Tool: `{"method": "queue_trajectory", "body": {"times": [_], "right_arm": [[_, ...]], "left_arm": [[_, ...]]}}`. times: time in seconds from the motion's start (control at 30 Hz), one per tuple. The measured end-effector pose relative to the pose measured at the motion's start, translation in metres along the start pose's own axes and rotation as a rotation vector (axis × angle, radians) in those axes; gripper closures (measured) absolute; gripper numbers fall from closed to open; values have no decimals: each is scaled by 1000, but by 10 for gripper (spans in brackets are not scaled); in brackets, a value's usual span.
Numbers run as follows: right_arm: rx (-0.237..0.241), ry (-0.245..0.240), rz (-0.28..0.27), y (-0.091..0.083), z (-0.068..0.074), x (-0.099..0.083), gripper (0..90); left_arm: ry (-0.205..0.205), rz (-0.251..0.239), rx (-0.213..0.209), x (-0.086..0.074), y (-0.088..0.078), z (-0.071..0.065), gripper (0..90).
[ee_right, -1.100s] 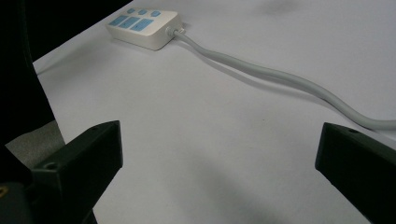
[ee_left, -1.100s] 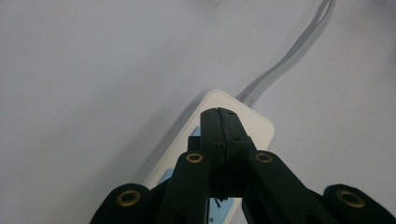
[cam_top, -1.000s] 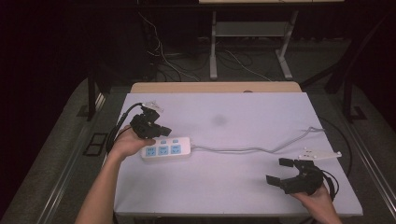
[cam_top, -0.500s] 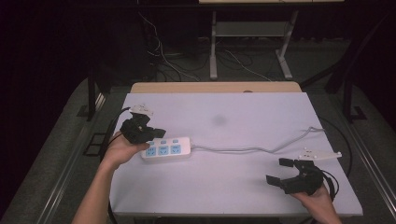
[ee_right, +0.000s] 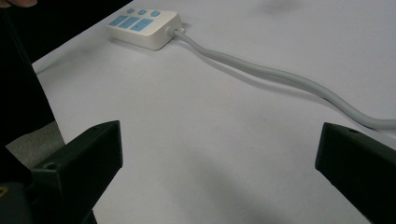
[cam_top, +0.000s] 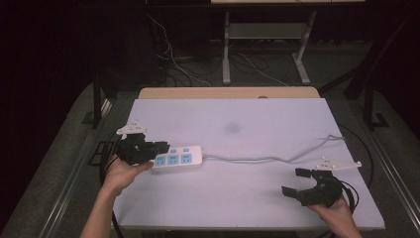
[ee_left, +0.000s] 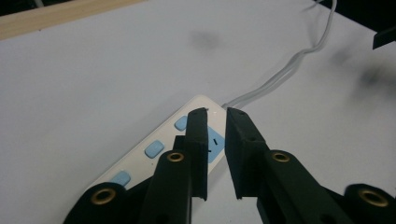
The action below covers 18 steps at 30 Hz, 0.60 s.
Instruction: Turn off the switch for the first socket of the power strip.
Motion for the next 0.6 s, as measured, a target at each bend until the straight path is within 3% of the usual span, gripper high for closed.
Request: {"method": "queue_trajectory", "body": {"times": [0.27, 0.4, 0.6], "right_arm": [[1, -1, 2, 1, 0, 0, 6], [1, 0, 2, 0, 0, 0, 6], [2, -2, 3, 1, 0, -1, 6]], "left_arm": [[-28, -63, -16, -12, -7, -10, 524], [-45, -87, -53, -19, -8, -16, 390], [-46, -67, -85, -29, -4, -25, 128]]}}
Point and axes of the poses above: each handheld gripper's, and its own axes: y roughly forward along the jaws, x roughly out of its top, z roughly to its left, the point moved 6 cm from there along y, roughly forward along the jaws, and after that the axes turned 11 degrees about -z, right-handed, at the moved point
